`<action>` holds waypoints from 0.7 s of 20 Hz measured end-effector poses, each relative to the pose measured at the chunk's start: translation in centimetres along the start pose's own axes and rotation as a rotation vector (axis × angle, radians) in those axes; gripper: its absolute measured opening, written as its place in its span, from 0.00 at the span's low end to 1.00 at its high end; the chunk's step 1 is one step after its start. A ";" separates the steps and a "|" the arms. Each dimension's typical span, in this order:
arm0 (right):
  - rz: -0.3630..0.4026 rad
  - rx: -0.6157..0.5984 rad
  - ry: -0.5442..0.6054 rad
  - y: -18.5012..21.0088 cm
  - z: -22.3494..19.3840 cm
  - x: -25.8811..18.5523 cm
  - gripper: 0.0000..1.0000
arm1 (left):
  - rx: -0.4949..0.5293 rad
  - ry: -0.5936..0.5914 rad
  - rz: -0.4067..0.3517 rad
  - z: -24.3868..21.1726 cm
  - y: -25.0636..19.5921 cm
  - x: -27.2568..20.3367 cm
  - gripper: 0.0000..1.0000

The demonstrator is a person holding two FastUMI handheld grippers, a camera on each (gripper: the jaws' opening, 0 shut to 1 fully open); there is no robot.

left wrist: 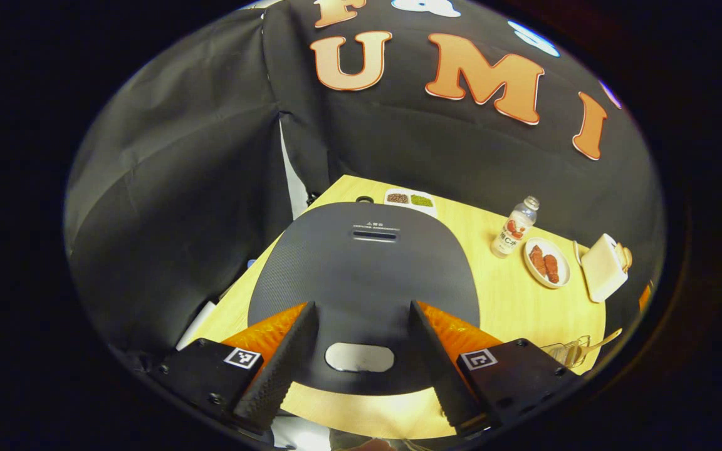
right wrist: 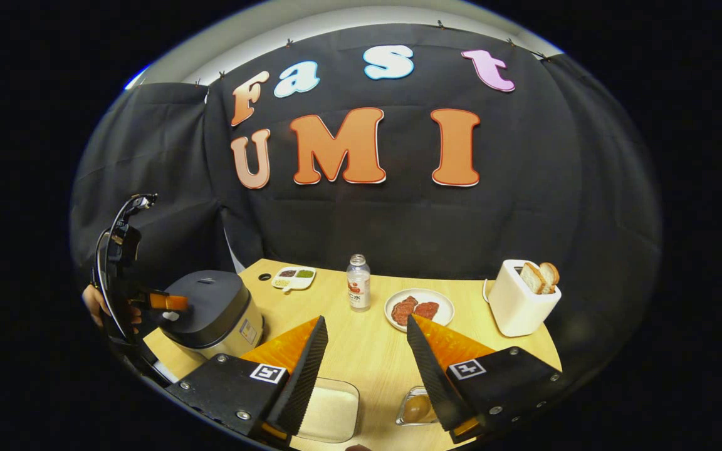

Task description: Close the left gripper, press the button to open the rice cooker; take a wooden spoon from the chopstick holder with the right hand, scoop a spoonful of rice and pour it into the rice cooker, then put the wooden spoon back into the chopstick holder.

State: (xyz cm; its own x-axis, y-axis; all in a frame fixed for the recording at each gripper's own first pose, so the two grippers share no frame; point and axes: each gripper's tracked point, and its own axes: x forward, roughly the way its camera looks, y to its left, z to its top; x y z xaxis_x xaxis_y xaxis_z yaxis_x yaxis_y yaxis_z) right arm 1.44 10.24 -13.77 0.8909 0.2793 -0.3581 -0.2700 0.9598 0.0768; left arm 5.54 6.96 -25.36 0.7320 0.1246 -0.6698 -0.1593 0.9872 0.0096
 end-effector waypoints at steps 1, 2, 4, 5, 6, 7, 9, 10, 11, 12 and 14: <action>0.015 -0.003 -0.009 0.6 0.4 0.1 0.80 | 0.013 -0.045 -0.003 0.8 0.0 -0.7 1.00; 0.028 -0.010 -0.019 1.2 0.8 0.3 0.80 | 0.028 -0.090 -0.007 1.3 -0.1 -1.5 1.00; 0.040 -0.031 -0.051 2.1 1.7 0.6 0.80 | 0.060 -0.170 -0.007 2.3 -0.1 -3.3 1.00; 0.043 -0.037 -0.070 2.6 2.3 0.7 0.80 | 0.071 -0.217 -0.005 3.1 -0.2 -4.4 1.00; 0.047 -0.037 -0.091 3.1 2.9 0.7 0.80 | 0.087 -0.265 -0.002 3.9 -0.2 -5.4 0.99; 0.049 -0.035 -0.114 3.7 3.7 0.8 0.80 | 0.099 -0.313 -0.003 4.7 -0.4 -6.7 0.99; 0.050 -0.039 -0.161 4.5 4.9 0.7 0.80 | 0.121 -0.394 -0.009 5.8 -1.0 -9.0 0.99; 0.053 -0.047 -0.183 4.9 5.5 0.5 0.79 | 0.131 -0.427 -0.011 6.3 -1.4 -9.9 0.99; 0.061 -0.057 -0.205 5.3 5.9 0.4 0.80 | 0.143 -0.455 -0.014 6.5 -1.7 -10.8 0.98; 0.068 -0.064 -0.223 5.7 6.4 0.4 0.80 | 0.151 -0.482 -0.018 6.8 -2.1 -11.4 0.99; 0.074 -0.070 -0.249 6.1 7.1 -0.1 0.82 | 0.156 -0.495 -0.032 6.9 -2.8 -12.6 1.00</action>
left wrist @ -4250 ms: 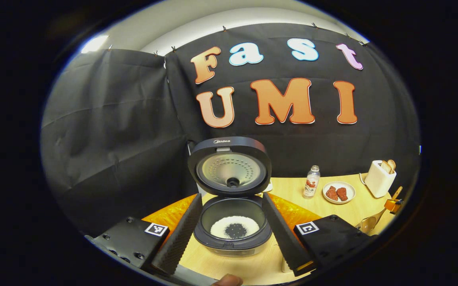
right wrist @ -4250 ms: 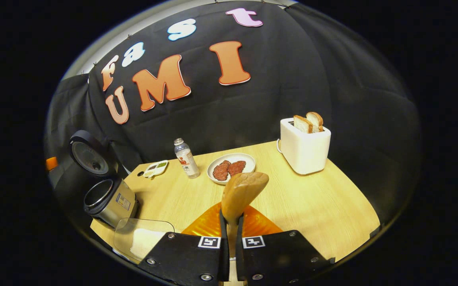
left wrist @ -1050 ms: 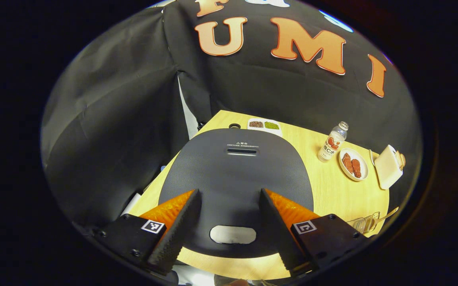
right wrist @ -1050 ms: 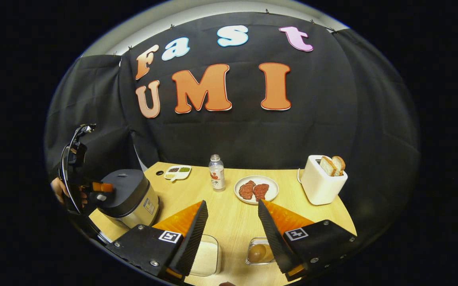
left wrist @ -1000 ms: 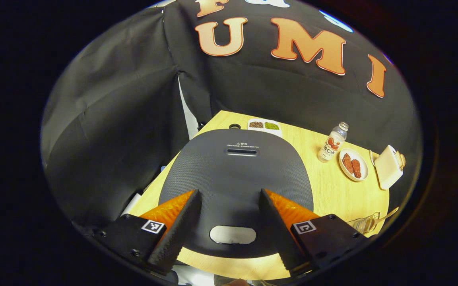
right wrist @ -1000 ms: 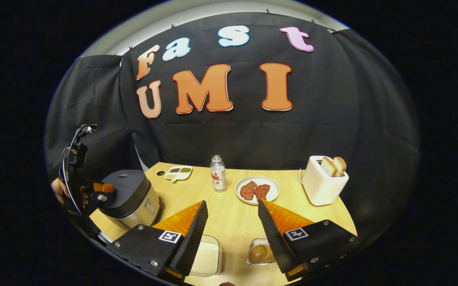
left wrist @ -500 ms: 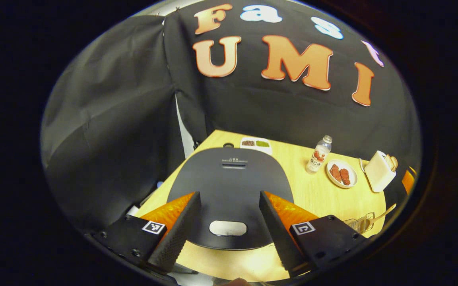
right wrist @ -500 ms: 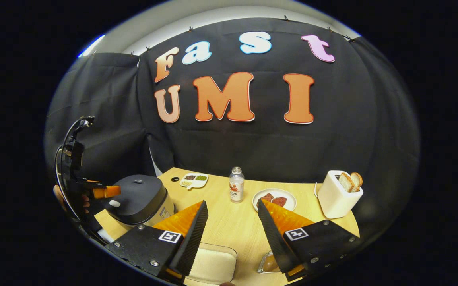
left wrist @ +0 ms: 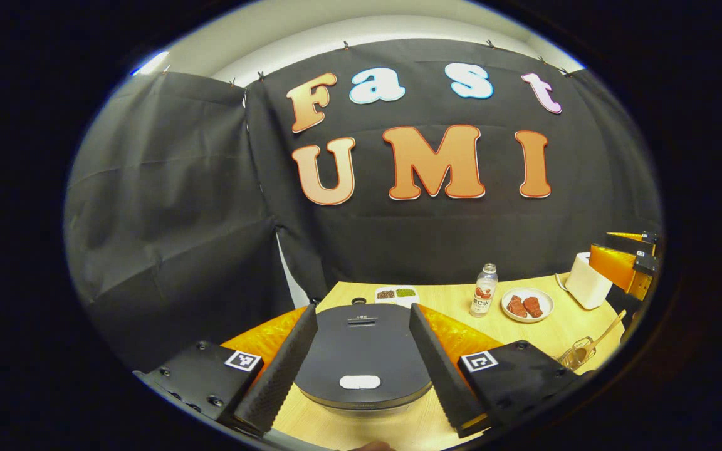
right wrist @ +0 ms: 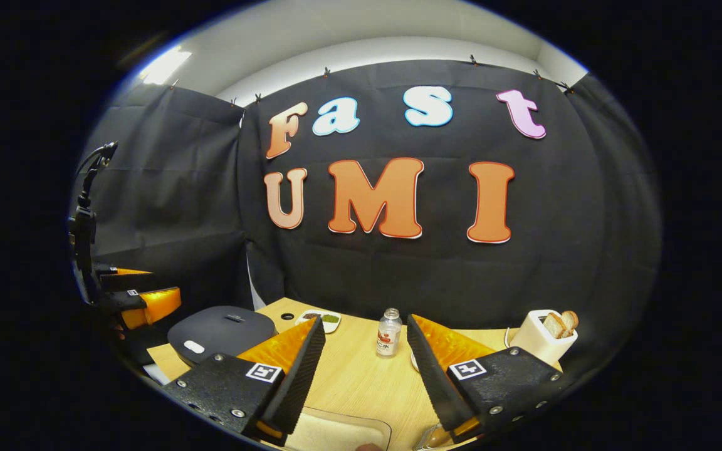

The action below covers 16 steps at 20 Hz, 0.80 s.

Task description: Close the left gripper, press the button to open the rice cooker; take a wooden spoon from the chopstick holder with the right hand, scoop a spoonful of rice and pour it into the rice cooker, then put the wooden spoon back into the chopstick holder.

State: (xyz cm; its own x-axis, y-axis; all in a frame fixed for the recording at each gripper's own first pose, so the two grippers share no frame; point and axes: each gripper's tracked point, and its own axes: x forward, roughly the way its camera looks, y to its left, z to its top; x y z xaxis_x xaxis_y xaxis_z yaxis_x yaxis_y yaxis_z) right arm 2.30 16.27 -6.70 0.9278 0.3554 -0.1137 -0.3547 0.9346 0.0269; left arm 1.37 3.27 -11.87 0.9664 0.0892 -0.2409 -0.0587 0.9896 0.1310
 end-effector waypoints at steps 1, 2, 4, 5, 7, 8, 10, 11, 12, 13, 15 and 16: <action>0.000 0.000 -0.012 0.0 0.2 -0.2 0.83 | -0.005 -0.005 -0.015 0.6 -0.1 -0.3 1.00; 0.003 -0.002 -0.025 0.1 0.6 -0.3 0.84 | -0.012 -0.017 -0.025 0.9 -0.5 -0.6 1.00; 0.002 -0.008 -0.048 0.2 0.8 -0.4 0.85 | -0.018 -0.055 -0.029 1.8 -0.4 -1.4 1.00; 0.002 -0.013 -0.055 0.3 0.7 -0.4 0.85 | -0.019 -0.077 -0.029 2.0 -0.7 -1.7 1.00; 0.005 -0.022 -0.048 0.5 0.1 -0.3 0.85 | -0.006 -0.111 -0.023 2.1 -1.0 -2.0 1.00; 0.007 -0.021 -0.045 0.6 -0.1 -0.4 0.85 | -0.004 -0.123 -0.024 2.1 -1.1 -2.2 1.00; 0.014 -0.011 -0.060 0.9 0.2 -0.4 0.85 | 0.003 -0.153 -0.032 2.3 -1.9 -2.8 1.00; 0.014 -0.009 -0.082 0.9 0.4 -0.4 0.85 | 0.003 -0.160 -0.035 2.2 -2.2 -3.0 1.00; 0.012 -0.012 -0.104 0.9 0.8 -0.5 0.85 | 0.016 -0.147 -0.026 1.6 -2.2 -3.0 1.00; 0.011 -0.019 -0.120 0.9 0.9 -0.6 0.85 | 0.025 -0.137 -0.022 1.2 -2.4 -3.0 1.00; 0.014 -0.035 -0.132 1.2 0.9 -0.7 0.85 | 0.028 -0.139 -0.027 1.3 -2.7 -2.9 1.00; 0.019 -0.039 -0.128 1.3 0.7 -0.7 0.80 | 0.024 -0.149 -0.030 1.6 -2.8 -2.9 1.00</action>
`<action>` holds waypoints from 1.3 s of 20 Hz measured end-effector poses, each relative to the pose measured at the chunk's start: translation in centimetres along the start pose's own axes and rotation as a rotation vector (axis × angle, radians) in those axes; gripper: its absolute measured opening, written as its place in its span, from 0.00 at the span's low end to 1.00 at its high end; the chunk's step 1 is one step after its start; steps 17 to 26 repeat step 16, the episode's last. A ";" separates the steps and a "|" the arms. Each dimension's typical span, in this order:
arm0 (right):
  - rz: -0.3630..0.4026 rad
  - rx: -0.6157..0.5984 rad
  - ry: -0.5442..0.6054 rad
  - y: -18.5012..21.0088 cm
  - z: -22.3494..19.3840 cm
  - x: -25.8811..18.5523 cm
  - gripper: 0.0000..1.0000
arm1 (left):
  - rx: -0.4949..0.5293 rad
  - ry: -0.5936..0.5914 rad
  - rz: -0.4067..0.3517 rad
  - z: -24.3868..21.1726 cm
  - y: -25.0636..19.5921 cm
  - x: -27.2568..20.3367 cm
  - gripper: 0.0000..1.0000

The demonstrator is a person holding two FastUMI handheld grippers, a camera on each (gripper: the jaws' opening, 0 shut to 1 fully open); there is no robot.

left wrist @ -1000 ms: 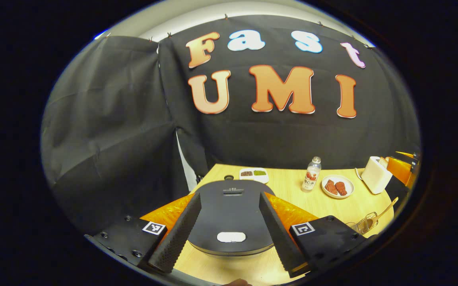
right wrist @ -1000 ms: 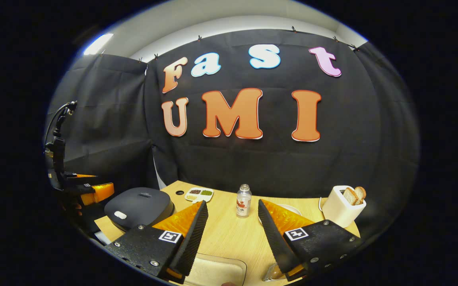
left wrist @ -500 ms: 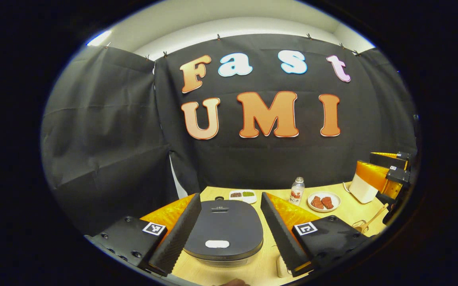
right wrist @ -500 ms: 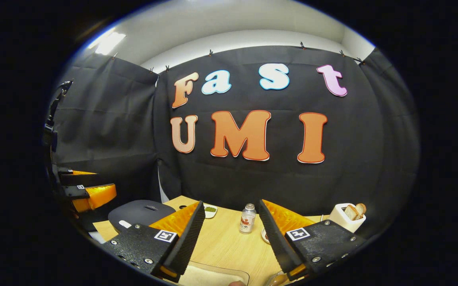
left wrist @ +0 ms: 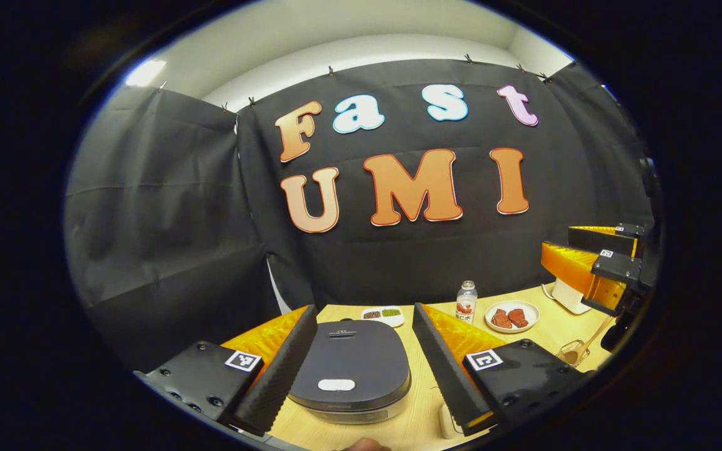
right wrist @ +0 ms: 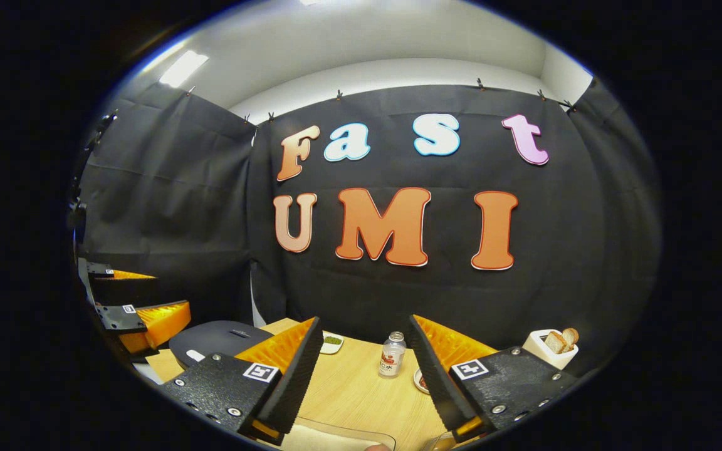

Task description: Close the left gripper, press the button to open the rice cooker; take a wooden spoon from the chopstick holder with the right hand, scoop a spoonful of rice and pour it into the rice cooker, then put the wooden spoon back into the chopstick holder.

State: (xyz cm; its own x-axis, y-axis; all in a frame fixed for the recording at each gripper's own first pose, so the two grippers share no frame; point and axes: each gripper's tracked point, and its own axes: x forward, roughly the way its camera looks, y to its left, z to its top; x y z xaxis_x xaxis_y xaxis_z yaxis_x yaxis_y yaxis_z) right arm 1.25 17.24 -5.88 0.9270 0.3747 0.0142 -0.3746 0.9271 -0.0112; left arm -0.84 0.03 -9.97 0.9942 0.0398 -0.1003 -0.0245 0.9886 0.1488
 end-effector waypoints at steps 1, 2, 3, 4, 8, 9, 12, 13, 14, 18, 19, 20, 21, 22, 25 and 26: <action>0.006 0.003 0.006 -0.3 0.1 -0.1 0.81 | 0.002 -0.010 0.004 0.0 -0.3 0.0 1.00; 0.006 0.011 0.010 -0.4 -0.1 -0.2 0.81 | 0.001 -0.023 0.006 0.4 -0.1 -0.1 1.00; 0.004 0.019 0.008 -0.5 0.0 -0.2 0.85 | -0.004 -0.033 0.011 0.6 0.0 -0.2 1.00; 0.000 0.025 0.009 -0.6 0.0 -0.2 0.86 | -0.009 -0.043 0.014 0.8 0.1 -0.2 1.00; 0.005 0.033 0.023 -0.5 -0.7 -0.5 0.85 | -0.032 -0.051 0.041 0.9 1.1 -0.7 1.00; 0.006 0.030 0.028 -0.5 -0.8 -0.5 0.86 | -0.033 -0.047 0.046 0.7 1.3 -0.9 1.00; 0.012 0.033 0.054 -0.1 -1.5 -0.2 0.85 | -0.030 -0.033 0.042 0.3 1.2 -1.1 1.00; 0.017 0.038 0.064 0.0 -1.8 -0.2 0.85 | -0.030 -0.031 0.040 0.3 1.3 -1.2 1.00; 0.017 0.043 0.063 0.1 -1.6 -0.2 0.81 | -0.032 -0.034 0.039 0.4 1.4 -1.2 1.00; 0.016 0.047 0.055 0.3 -1.2 0.0 0.85 | -0.035 -0.032 0.036 0.5 1.3 -1.3 1.00; 0.016 0.047 0.055 0.3 -1.2 0.0 0.85 | -0.035 -0.032 0.036 0.5 1.3 -1.3 1.00; 0.016 0.047 0.055 0.3 -1.2 0.0 0.85 | -0.035 -0.032 0.036 0.5 1.3 -1.3 1.00; 0.016 0.047 0.055 0.3 -1.2 0.0 0.85 | -0.035 -0.032 0.036 0.5 1.3 -1.3 1.00; 0.016 0.047 0.055 0.3 -1.2 0.0 0.85 | -0.035 -0.032 0.036 0.5 1.3 -1.3 1.00; 0.016 0.047 0.055 0.3 -1.2 0.0 0.85 | -0.035 -0.032 0.036 0.5 1.3 -1.3 1.00; 0.016 0.047 0.055 0.3 -1.2 0.0 0.85 | -0.035 -0.032 0.036 0.5 1.3 -1.3 1.00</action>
